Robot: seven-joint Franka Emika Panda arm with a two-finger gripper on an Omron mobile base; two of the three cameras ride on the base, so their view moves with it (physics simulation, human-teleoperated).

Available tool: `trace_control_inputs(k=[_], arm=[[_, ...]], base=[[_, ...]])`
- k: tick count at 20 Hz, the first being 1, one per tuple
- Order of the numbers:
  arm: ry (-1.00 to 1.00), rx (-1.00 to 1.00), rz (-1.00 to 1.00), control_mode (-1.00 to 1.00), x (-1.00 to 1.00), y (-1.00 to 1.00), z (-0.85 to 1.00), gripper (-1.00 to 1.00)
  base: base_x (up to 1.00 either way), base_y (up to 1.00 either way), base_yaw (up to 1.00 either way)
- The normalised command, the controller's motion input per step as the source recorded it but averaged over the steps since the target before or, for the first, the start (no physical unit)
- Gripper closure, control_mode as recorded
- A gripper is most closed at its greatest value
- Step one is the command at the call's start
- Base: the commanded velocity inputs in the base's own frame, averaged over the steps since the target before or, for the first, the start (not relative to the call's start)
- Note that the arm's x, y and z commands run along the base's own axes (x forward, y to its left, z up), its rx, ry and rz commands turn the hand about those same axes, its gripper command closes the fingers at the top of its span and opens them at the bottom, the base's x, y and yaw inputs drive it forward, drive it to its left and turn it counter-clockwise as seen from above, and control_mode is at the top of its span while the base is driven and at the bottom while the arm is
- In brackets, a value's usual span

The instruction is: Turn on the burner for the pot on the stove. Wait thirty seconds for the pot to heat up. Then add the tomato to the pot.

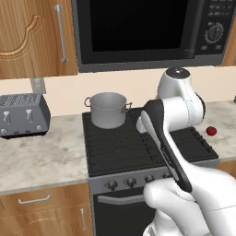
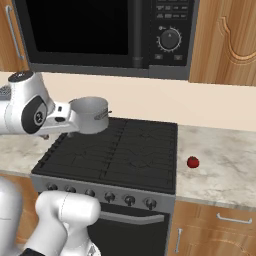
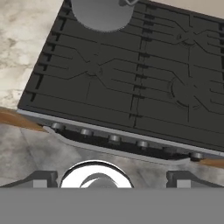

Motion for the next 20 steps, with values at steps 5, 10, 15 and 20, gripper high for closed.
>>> trace_control_inputs(k=[5, 10, 15, 20], arm=[[0.00, 0.00, 0.00, -1.00, -0.19, 0.01, -0.01, -1.00], [0.00, 0.00, 0.00, -1.00, 0.00, 0.00, 0.00, -1.00], [-0.05, 0.00, 0.00, -1.00, -0.08, 0.00, 0.00, -1.00], [-0.08, 0.00, 0.00, -1.00, -0.07, 0.00, 0.00, -1.00]], base=[[0.00, 0.00, 0.00], [0.00, 0.00, 0.00], [0.00, 0.00, 0.00], [0.00, 0.00, 0.00]])
